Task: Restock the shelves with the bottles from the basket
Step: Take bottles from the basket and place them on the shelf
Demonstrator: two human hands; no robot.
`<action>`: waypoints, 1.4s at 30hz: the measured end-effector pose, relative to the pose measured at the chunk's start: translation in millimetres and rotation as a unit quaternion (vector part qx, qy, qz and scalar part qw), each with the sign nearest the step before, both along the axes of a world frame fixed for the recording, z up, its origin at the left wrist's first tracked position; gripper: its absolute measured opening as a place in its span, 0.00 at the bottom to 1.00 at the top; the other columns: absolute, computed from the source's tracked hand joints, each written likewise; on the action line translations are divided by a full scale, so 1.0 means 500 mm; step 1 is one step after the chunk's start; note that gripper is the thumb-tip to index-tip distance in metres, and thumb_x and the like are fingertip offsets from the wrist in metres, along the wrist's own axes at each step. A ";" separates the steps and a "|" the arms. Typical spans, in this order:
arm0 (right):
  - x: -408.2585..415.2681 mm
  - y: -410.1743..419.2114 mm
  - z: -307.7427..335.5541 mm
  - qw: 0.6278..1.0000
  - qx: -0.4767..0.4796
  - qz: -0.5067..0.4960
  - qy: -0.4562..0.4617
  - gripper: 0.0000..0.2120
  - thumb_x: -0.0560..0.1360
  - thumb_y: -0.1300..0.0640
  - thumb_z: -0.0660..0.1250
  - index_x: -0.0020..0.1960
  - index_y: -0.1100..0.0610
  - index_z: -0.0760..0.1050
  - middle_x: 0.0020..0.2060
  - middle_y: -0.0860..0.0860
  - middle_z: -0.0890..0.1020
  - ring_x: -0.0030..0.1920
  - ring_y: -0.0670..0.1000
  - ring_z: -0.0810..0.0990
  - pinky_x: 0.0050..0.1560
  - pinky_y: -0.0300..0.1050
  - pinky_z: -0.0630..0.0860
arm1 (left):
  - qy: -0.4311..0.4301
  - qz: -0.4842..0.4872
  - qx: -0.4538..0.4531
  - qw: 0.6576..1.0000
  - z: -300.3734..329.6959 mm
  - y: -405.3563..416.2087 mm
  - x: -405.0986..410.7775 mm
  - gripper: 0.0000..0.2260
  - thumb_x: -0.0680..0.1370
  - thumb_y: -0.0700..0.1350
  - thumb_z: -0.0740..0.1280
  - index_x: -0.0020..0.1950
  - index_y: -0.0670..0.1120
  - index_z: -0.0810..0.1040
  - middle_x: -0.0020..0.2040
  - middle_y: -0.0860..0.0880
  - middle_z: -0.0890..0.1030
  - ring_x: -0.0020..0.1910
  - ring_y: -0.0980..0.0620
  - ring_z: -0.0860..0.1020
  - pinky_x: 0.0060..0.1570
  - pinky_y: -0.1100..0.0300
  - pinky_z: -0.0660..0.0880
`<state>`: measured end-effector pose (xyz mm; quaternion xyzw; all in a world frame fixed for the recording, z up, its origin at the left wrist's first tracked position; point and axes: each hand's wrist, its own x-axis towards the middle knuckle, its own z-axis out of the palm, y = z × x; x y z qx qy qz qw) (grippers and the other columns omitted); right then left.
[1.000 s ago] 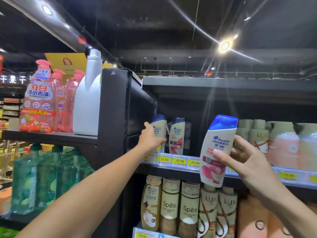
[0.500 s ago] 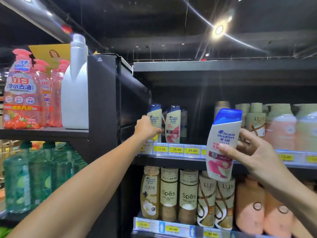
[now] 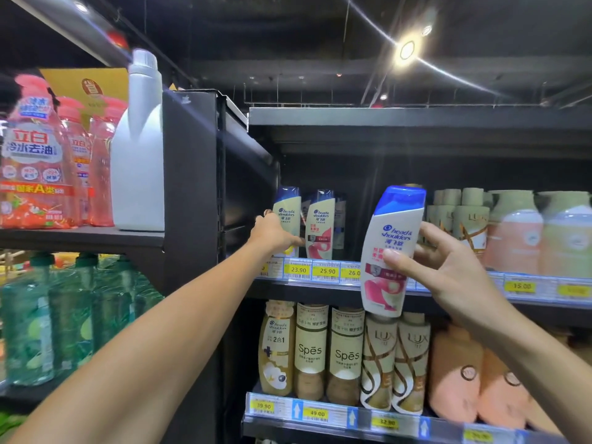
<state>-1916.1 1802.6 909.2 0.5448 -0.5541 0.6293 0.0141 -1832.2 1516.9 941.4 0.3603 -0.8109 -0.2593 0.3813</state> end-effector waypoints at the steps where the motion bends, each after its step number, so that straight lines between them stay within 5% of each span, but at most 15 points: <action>1: 0.001 -0.002 0.002 1.000 0.003 0.002 0.001 0.17 0.74 0.60 0.73 0.62 0.52 0.77 0.51 0.47 0.87 0.54 0.46 0.86 0.50 0.34 0.80 | -0.021 0.005 -0.011 1.000 0.003 0.005 0.004 0.37 0.70 0.56 0.79 0.70 0.43 0.67 0.65 0.42 0.72 0.62 0.43 0.76 0.62 0.43 0.78; 5: 0.006 -0.018 0.016 1.000 0.003 0.003 0.002 0.16 0.75 0.59 0.72 0.62 0.51 0.77 0.51 0.46 0.87 0.53 0.45 0.85 0.50 0.33 0.79 | -0.062 0.018 -0.080 0.995 0.020 0.043 0.036 0.41 0.73 0.63 0.73 0.76 0.42 0.61 0.70 0.43 0.67 0.63 0.43 0.76 0.60 0.45 0.78; 9: 0.010 -0.042 0.036 1.000 -0.002 0.021 0.003 0.16 0.76 0.60 0.71 0.63 0.53 0.76 0.51 0.47 0.87 0.53 0.46 0.86 0.48 0.33 0.79 | 0.015 -0.023 -0.234 0.972 0.021 0.092 0.119 0.31 0.77 0.58 0.71 0.76 0.49 0.64 0.71 0.50 0.70 0.66 0.49 0.75 0.61 0.46 0.78; 12: 0.011 -0.066 0.055 0.999 -0.007 0.033 0.006 0.17 0.76 0.63 0.70 0.65 0.57 0.75 0.52 0.48 0.87 0.53 0.46 0.86 0.48 0.34 0.80 | 0.121 -0.044 -0.419 0.899 0.023 0.102 0.199 0.20 0.80 0.50 0.68 0.71 0.50 0.72 0.68 0.55 0.73 0.66 0.56 0.73 0.59 0.53 0.78; 15: 0.006 -0.102 0.073 0.999 -0.013 0.033 0.026 0.18 0.76 0.64 0.71 0.65 0.59 0.75 0.53 0.49 0.87 0.54 0.47 0.85 0.52 0.39 0.81 | 0.205 0.005 -0.526 0.825 0.027 0.065 0.240 0.19 0.79 0.45 0.68 0.69 0.44 0.75 0.69 0.47 0.75 0.69 0.50 0.71 0.67 0.57 0.72; 21: -0.008 -0.166 0.087 0.998 -0.016 0.018 0.057 0.20 0.76 0.62 0.72 0.66 0.59 0.74 0.56 0.52 0.85 0.57 0.50 0.85 0.57 0.45 0.81 | 0.175 0.086 -0.522 0.831 -0.016 -0.013 0.242 0.31 0.77 0.40 0.67 0.79 0.39 0.62 0.80 0.42 0.61 0.81 0.43 0.56 0.78 0.44 0.59; 31: -0.058 -0.255 0.116 0.995 0.072 -0.045 0.057 0.21 0.76 0.53 0.73 0.66 0.56 0.73 0.57 0.50 0.85 0.56 0.46 0.84 0.58 0.48 0.81 | 0.186 0.080 -0.525 0.827 -0.019 -0.020 0.243 0.30 0.78 0.36 0.66 0.80 0.39 0.61 0.81 0.45 0.60 0.81 0.46 0.55 0.78 0.44 0.58; 36: -0.089 -0.293 0.086 0.985 0.162 -0.024 0.057 0.06 0.79 0.57 0.70 0.55 0.50 0.79 0.56 0.51 0.86 0.55 0.47 0.85 0.63 0.49 0.79 | 0.188 0.079 -0.527 0.825 -0.021 -0.022 0.245 0.30 0.78 0.36 0.65 0.80 0.39 0.61 0.81 0.45 0.61 0.82 0.46 0.55 0.78 0.44 0.58; 42: -0.110 -0.296 0.087 0.969 0.220 -0.066 0.096 0.12 0.77 0.51 0.71 0.59 0.53 0.79 0.57 0.50 0.85 0.56 0.47 0.85 0.62 0.48 0.80 | 0.187 0.079 -0.530 0.823 -0.022 -0.024 0.245 0.30 0.79 0.37 0.65 0.80 0.39 0.61 0.81 0.44 0.61 0.82 0.45 0.55 0.78 0.44 0.58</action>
